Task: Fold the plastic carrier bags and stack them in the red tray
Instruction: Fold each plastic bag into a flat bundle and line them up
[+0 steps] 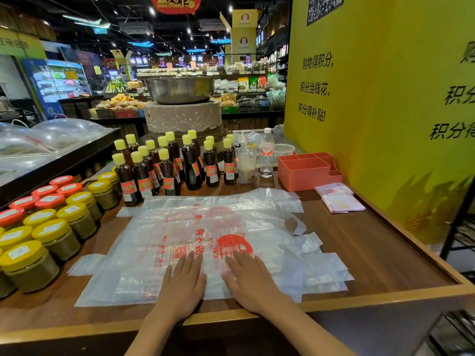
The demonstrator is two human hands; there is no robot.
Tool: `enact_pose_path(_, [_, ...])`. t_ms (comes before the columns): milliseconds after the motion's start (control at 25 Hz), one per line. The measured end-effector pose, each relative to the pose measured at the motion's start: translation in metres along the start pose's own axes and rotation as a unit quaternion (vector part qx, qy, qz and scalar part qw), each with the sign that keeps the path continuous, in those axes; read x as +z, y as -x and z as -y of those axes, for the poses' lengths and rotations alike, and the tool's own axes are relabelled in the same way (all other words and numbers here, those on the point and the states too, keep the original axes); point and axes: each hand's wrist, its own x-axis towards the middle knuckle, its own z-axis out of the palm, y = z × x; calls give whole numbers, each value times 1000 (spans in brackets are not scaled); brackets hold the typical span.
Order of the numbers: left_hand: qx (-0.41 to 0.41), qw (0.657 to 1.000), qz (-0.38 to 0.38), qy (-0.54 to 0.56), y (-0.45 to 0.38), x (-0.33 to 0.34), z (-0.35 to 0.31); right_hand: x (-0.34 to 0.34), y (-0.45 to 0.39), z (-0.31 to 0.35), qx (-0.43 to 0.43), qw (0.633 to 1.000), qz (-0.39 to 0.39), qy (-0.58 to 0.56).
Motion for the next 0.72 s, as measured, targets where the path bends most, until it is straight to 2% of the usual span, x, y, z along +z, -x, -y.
enact_pose_path(200, [-6, 1000, 20, 3, -4, 1, 21, -21, 22, -77, 128, 991, 27, 31])
enact_pose_path(280, [-31, 999, 20, -4, 0, -4, 39, -28, 33, -103, 175, 984, 23, 33])
enact_pose_path(400, [-84, 996, 9, 1, 9, -12, 64, -29, 38, -110, 200, 980, 2, 27])
enact_pose_path(480, [-73, 997, -20, 3, 15, -15, 68, -29, 39, -105, 182, 980, -63, 43])
enact_pose_path(560, [-6, 999, -49, 13, 22, -19, 65, -33, 45, -102, 104, 987, -117, 24])
enact_pose_path(640, [53, 996, -47, 56, 27, -24, 61, -37, 51, -99, 14, 996, -87, -15])
enact_pose_path(720, [59, 993, -38, 97, 31, -29, 60, -40, 52, -96, -15, 999, -45, -16])
